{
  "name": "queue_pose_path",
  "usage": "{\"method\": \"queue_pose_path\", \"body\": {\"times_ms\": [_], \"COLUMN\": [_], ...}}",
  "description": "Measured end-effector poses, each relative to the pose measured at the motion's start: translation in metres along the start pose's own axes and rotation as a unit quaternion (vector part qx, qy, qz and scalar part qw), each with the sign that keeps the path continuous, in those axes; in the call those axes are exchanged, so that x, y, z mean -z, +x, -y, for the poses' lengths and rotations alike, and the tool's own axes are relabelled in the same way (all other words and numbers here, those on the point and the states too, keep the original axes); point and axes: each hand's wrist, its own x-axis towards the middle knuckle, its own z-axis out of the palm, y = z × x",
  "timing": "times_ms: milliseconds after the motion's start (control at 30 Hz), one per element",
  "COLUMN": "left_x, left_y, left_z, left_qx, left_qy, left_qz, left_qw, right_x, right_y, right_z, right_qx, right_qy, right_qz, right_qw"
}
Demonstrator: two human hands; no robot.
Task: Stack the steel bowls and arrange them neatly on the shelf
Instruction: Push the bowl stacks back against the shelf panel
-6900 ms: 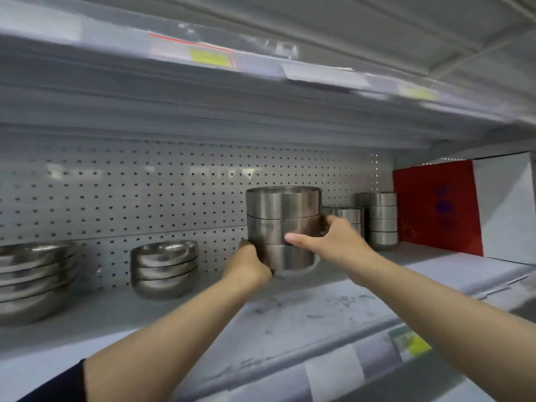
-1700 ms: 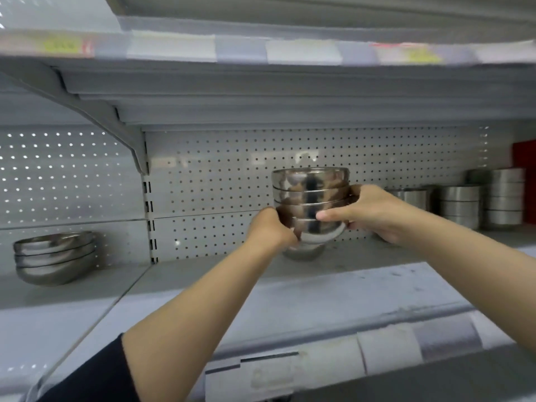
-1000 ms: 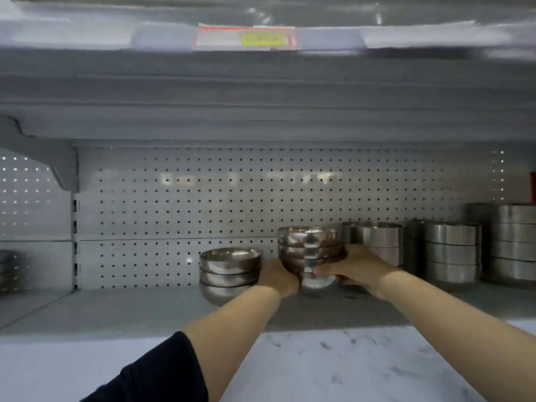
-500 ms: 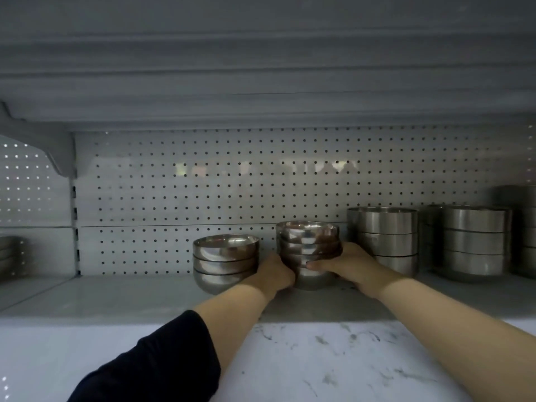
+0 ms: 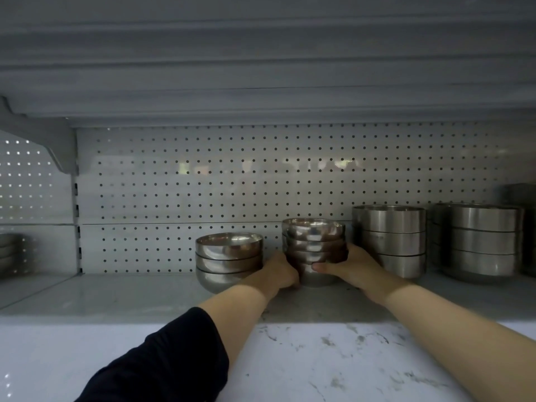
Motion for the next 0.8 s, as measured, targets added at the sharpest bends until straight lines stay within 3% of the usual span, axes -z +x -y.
{"method": "queue_pose_path", "body": {"times_ms": [200, 333, 400, 500, 567, 733, 800], "left_x": [0.029, 0.063, 0.082, 0.116, 0.132, 0.125, 0.116], "left_y": [-0.030, -0.059, -0.066, -0.073, -0.070, -0.045, -0.034], "left_z": [-0.008, 0.003, 0.019, 0.050, 0.071, 0.100, 0.107], "left_qx": [-0.041, -0.098, -0.081, -0.012, 0.034, 0.066, 0.066], "left_qy": [0.038, 0.143, 0.190, 0.229, 0.222, 0.122, 0.102], "left_qz": [0.032, 0.004, -0.021, -0.098, -0.127, -0.054, -0.058], "left_qw": [0.998, 0.985, 0.978, 0.968, 0.966, 0.989, 0.991], "right_x": [0.010, 0.007, -0.010, -0.045, -0.066, -0.093, -0.099], "right_y": [-0.020, -0.035, -0.037, -0.025, -0.017, -0.003, -0.001], "right_z": [0.037, 0.080, 0.095, 0.100, 0.098, 0.092, 0.091], "right_qx": [0.018, 0.053, 0.077, 0.035, 0.012, -0.045, -0.053], "right_qy": [-0.104, -0.276, -0.278, -0.305, -0.317, -0.226, -0.177], "right_qz": [-0.021, -0.095, -0.055, 0.066, 0.098, 0.172, 0.188], "right_qw": [0.994, 0.955, 0.956, 0.949, 0.943, 0.958, 0.965]}}
